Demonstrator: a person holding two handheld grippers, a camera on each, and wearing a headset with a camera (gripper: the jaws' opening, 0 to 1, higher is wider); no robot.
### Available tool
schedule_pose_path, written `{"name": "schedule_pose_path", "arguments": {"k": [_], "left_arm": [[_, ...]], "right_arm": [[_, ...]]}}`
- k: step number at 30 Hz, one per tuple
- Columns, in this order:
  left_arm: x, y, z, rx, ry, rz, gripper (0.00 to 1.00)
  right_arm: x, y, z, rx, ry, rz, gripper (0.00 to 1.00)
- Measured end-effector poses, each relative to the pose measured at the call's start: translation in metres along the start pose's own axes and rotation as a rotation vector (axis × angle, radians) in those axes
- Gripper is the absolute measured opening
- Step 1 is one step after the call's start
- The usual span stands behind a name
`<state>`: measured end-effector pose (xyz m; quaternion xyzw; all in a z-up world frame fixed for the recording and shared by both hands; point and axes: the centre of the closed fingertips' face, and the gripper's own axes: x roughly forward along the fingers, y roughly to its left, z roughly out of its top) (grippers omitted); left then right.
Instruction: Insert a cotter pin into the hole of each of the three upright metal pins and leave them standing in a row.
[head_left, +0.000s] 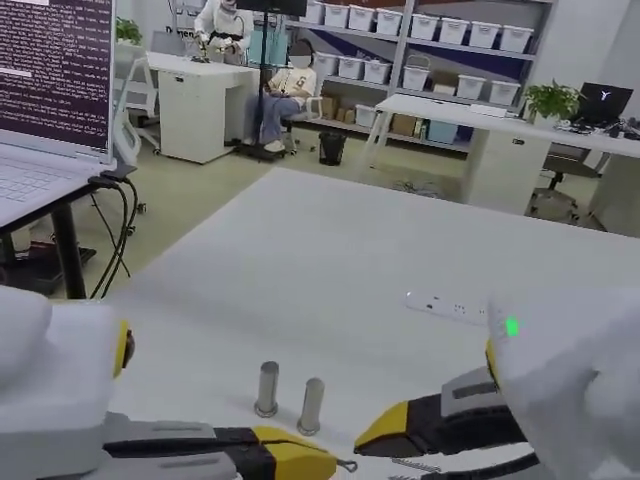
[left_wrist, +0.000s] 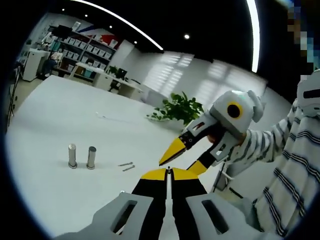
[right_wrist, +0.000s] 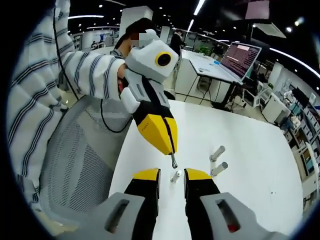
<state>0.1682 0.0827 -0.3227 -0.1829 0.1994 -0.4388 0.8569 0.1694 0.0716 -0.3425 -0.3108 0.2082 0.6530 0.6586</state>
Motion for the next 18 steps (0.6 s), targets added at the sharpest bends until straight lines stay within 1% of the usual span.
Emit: {"name": "schedule_pose_path", "arguments": {"k": [1,2,3,4,6,7,8,9,10,14,17,18], "left_arm": [[-0.001,-0.004,0.0,0.018,-0.002,-0.022,0.0],[-0.002,-0.007,0.0,0.022,-0.003,-0.037,0.0],[-0.003,-0.008,0.002,0.054,-0.011,-0.042,0.0],[-0.003,-0.008,0.002,0.066,-0.014,-0.044,0.0],[-0.005,-0.013,0.001,0.135,-0.007,-0.062,0.0],[-0.005,-0.014,0.002,0.159,-0.011,-0.069,0.0],[-0.006,-0.016,0.002,0.17,-0.008,-0.073,0.0],[-0.006,-0.016,0.001,0.16,-0.004,-0.074,0.0],[-0.006,-0.016,0.0,0.157,0.005,-0.078,0.0],[-0.007,-0.017,-0.002,0.179,0.022,-0.089,0.0],[-0.007,-0.018,-0.004,0.175,0.036,-0.097,0.0],[-0.007,-0.018,-0.004,0.173,0.037,-0.096,0.0]], "right_arm": [[0.0,0.002,0.0,0.031,-0.013,0.015,0.13],[0.001,0.002,0.0,0.051,-0.022,0.023,0.12],[0.001,0.005,0.001,0.085,-0.04,0.043,0.11],[0.001,0.006,0.001,0.098,-0.046,0.051,0.1],[0.001,0.009,0.005,0.154,-0.082,0.084,0.07],[0.002,0.012,0.005,0.172,-0.085,0.104,0.06],[0.002,0.013,0.005,0.199,-0.087,0.12,0.05],[0.003,0.012,0.005,0.192,-0.094,0.114,0.05],[0.003,0.012,0.006,0.201,-0.102,0.12,0.05],[0.005,0.016,0.007,0.21,-0.107,0.134,0.05],[0.006,0.019,0.009,0.215,-0.113,0.151,0.0],[0.006,0.021,0.008,0.223,-0.112,0.158,0.0]]}}
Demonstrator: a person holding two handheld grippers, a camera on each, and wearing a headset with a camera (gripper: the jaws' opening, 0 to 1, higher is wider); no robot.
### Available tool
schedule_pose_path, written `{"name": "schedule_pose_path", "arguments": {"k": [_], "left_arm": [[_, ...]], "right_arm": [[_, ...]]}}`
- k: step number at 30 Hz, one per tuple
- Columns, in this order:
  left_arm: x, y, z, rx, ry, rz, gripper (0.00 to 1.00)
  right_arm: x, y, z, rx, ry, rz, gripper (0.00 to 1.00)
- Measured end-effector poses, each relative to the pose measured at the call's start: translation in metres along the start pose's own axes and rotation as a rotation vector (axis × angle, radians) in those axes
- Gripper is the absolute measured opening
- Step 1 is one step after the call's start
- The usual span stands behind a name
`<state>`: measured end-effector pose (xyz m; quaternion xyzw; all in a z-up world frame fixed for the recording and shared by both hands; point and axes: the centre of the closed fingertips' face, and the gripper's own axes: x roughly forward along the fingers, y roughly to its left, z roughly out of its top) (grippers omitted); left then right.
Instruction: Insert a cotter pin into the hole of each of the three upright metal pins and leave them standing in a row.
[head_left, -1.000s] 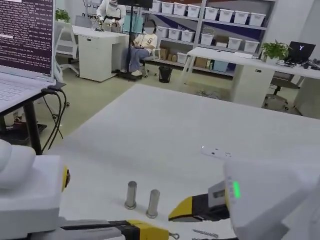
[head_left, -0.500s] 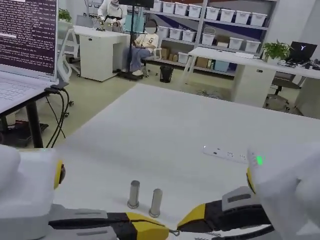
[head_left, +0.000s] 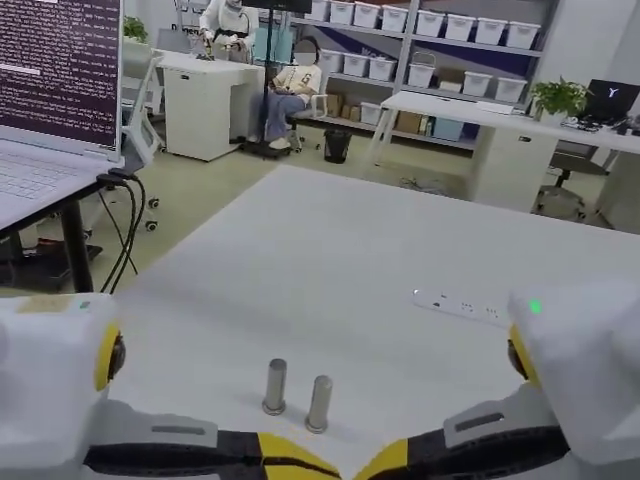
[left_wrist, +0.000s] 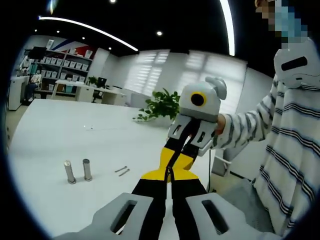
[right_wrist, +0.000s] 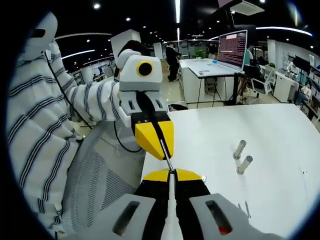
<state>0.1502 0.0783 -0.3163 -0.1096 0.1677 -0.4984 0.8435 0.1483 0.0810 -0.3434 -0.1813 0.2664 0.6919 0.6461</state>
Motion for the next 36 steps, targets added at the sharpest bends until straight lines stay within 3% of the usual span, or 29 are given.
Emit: {"name": "schedule_pose_path", "arguments": {"k": [11,13,14,20,25,30,36], "left_arm": [[0.002,-0.003,-0.006,0.02,0.036,-0.023,0.0],[0.002,-0.003,-0.009,0.051,0.05,-0.029,0.0],[0.002,-0.003,-0.01,0.094,0.055,-0.039,0.0],[0.003,-0.003,-0.012,0.089,0.062,-0.045,0.0],[0.005,0.0,-0.018,0.078,0.106,-0.048,0.0],[0.006,0.009,-0.019,0.085,0.111,-0.014,0.01],[0.007,0.022,-0.024,0.103,0.147,0.035,0.08]], "right_arm": [[0.0,0.006,-0.002,0.037,-0.007,0.029,0.0],[0.0,0.006,-0.002,0.049,-0.01,0.032,0.0],[-0.001,0.006,-0.003,0.054,-0.012,0.035,0.0],[-0.003,0.007,-0.003,0.023,-0.007,0.037,0.0],[0.0,0.008,-0.009,0.005,0.004,0.031,0.0],[0.0,0.003,-0.013,0.025,-0.009,0.011,0.0],[-0.005,-0.012,-0.023,0.045,-0.011,-0.04,0.0]]}}
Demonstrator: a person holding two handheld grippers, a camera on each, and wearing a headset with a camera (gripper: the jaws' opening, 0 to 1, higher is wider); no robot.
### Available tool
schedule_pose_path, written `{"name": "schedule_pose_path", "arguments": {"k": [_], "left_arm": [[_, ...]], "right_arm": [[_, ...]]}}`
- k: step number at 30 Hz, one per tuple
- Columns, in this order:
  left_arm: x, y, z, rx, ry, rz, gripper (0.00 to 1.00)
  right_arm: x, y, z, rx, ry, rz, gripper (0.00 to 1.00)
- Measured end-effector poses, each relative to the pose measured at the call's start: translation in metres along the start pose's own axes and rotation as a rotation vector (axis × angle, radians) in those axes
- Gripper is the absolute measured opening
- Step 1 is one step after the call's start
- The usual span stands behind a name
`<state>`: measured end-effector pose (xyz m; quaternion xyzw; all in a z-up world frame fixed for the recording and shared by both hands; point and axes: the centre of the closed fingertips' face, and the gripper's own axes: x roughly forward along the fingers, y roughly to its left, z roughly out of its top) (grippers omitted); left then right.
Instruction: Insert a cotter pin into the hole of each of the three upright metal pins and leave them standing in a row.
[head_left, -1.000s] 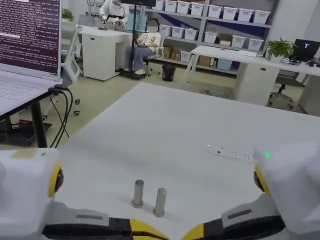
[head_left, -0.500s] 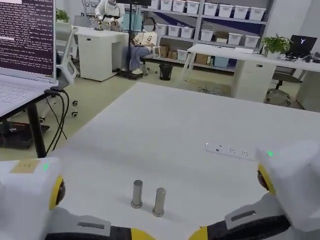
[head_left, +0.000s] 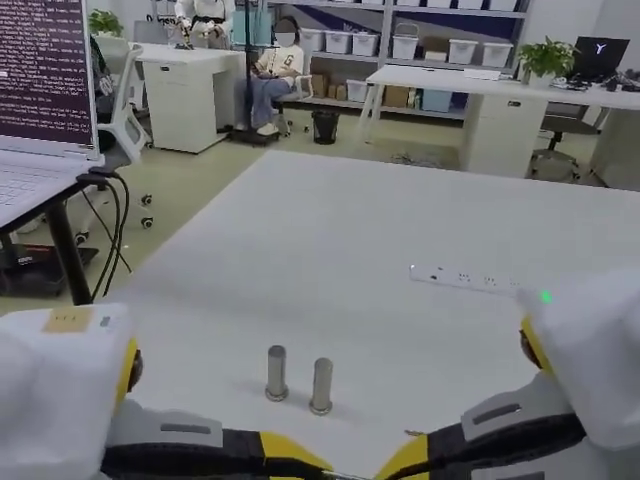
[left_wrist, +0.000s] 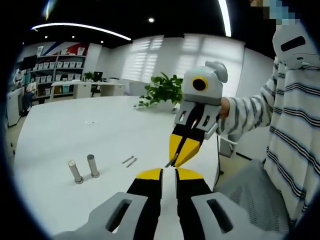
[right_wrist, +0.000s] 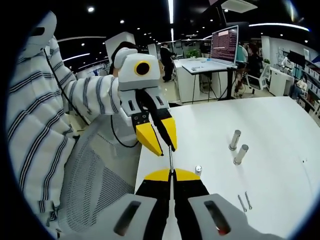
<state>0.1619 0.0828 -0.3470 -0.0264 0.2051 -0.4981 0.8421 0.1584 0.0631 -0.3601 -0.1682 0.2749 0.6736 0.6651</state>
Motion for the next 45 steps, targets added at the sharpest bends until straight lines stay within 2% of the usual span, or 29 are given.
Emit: {"name": "schedule_pose_path", "arguments": {"k": [2,6,9,12,14,17,19,25,28,30,31,33,36,41,45], "left_arm": [[0.001,0.008,-0.002,0.013,0.013,0.029,0.13],[0.002,0.017,-0.003,0.007,0.018,0.048,0.17],[0.004,0.022,-0.009,0.025,0.055,0.057,0.19],[0.005,0.029,-0.014,0.033,0.088,0.06,0.2],[0.006,0.033,-0.017,0.046,0.115,0.063,0.2],[0.008,0.037,-0.021,0.036,0.123,0.066,0.2],[0.009,0.039,-0.023,0.029,0.125,0.066,0.19],[0.014,0.043,-0.035,0.042,0.172,0.071,0.2],[0.017,0.046,-0.038,0.05,0.183,0.075,0.2],[0.02,0.047,-0.04,0.066,0.203,0.07,0.2],[0.022,0.048,-0.044,0.089,0.229,0.064,0.2],[0.024,0.047,-0.047,0.088,0.247,0.049,0.2],[0.029,0.049,-0.047,0.085,0.25,0.04,0.2],[0.032,0.052,-0.057,0.139,0.324,0.019,0.19],[0.034,0.058,-0.063,0.164,0.362,0.017,0.19]], "right_arm": [[-0.001,-0.005,-0.003,0.018,-0.006,-0.016,0.0],[-0.002,-0.014,-0.015,0.015,0.02,-0.054,0.0],[-0.001,-0.02,-0.023,0.015,0.04,-0.078,0.0],[0.002,-0.026,-0.035,-0.02,0.092,-0.111,0.0],[0.005,-0.027,-0.038,-0.026,0.102,-0.12,0.0],[0.008,-0.029,-0.041,-0.021,0.107,-0.126,0.0],[0.011,-0.03,-0.042,-0.018,0.112,-0.127,0.0],[0.019,-0.037,-0.05,-0.005,0.151,-0.15,0.0],[0.024,-0.037,-0.053,0.006,0.162,-0.154,0.0],[0.027,-0.038,-0.055,0.012,0.17,-0.159,0.0],[0.029,-0.039,-0.056,0.016,0.175,-0.162,0.0],[0.033,-0.04,-0.056,0.031,0.173,-0.167,0.0],[0.037,-0.041,-0.057,0.034,0.179,-0.17,0.0],[0.043,-0.044,-0.063,0.04,0.201,-0.177,0.0],[0.045,-0.045,-0.064,0.049,0.196,-0.181,0.0]]}}
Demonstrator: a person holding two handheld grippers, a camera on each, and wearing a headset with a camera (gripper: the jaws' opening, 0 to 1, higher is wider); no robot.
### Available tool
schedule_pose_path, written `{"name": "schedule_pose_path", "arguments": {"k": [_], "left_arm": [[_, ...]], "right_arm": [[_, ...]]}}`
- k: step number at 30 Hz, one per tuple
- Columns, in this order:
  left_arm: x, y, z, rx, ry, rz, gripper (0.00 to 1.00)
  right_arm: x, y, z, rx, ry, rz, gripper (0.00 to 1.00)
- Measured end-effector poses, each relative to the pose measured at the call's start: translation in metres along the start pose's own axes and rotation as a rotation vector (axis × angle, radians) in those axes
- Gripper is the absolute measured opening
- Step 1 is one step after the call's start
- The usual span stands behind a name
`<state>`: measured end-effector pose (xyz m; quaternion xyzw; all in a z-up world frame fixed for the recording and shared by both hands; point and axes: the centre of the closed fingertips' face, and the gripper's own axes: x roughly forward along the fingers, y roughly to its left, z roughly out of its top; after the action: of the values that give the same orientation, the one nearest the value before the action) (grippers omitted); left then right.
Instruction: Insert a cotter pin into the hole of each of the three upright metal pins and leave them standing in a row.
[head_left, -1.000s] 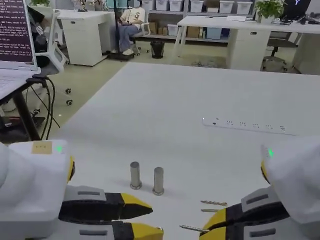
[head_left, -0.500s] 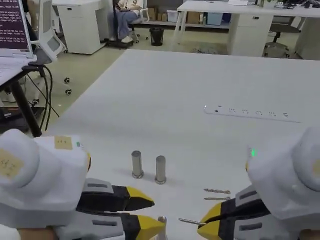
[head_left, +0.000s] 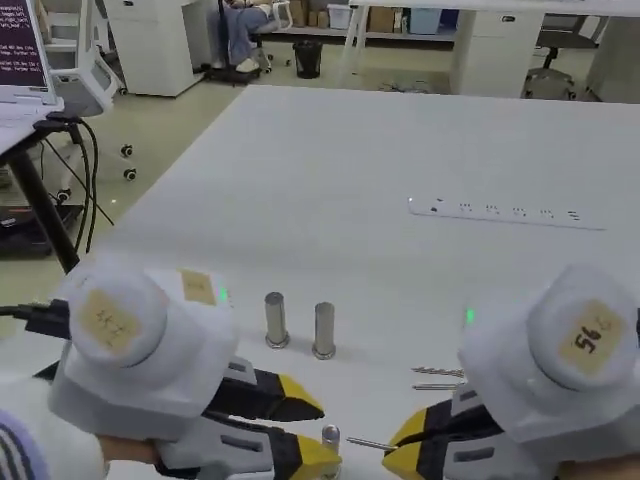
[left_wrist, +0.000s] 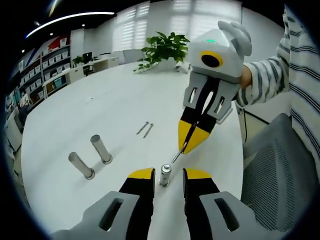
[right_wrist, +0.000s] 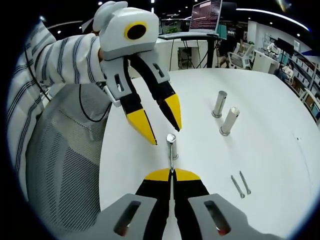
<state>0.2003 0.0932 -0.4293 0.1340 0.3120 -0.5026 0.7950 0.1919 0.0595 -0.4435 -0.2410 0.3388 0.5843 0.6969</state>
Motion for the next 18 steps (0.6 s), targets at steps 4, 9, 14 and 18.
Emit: {"name": "schedule_pose_path", "arguments": {"k": [4,9,14,18], "left_arm": [[0.0031,-0.0002,-0.0023,0.026,0.025,-0.015,0.17],[0.0068,0.0006,-0.0032,0.054,0.046,-0.021,0.15],[0.008,0.0035,-0.0006,0.053,0.04,-0.014,0.09],[0.0086,0.0027,-0.0021,0.054,0.05,-0.022,0.06]], "right_arm": [[0.0022,0.0002,-0.001,0.007,0.001,0.006,0.0],[0.0039,-0.0008,0.0008,0.01,-0.005,0.008,0.0],[0.0052,-0.0027,0.0027,0.009,-0.007,0.006,0.0],[0.0064,-0.0026,0.0026,0.01,-0.004,0.006,0.0]]}}
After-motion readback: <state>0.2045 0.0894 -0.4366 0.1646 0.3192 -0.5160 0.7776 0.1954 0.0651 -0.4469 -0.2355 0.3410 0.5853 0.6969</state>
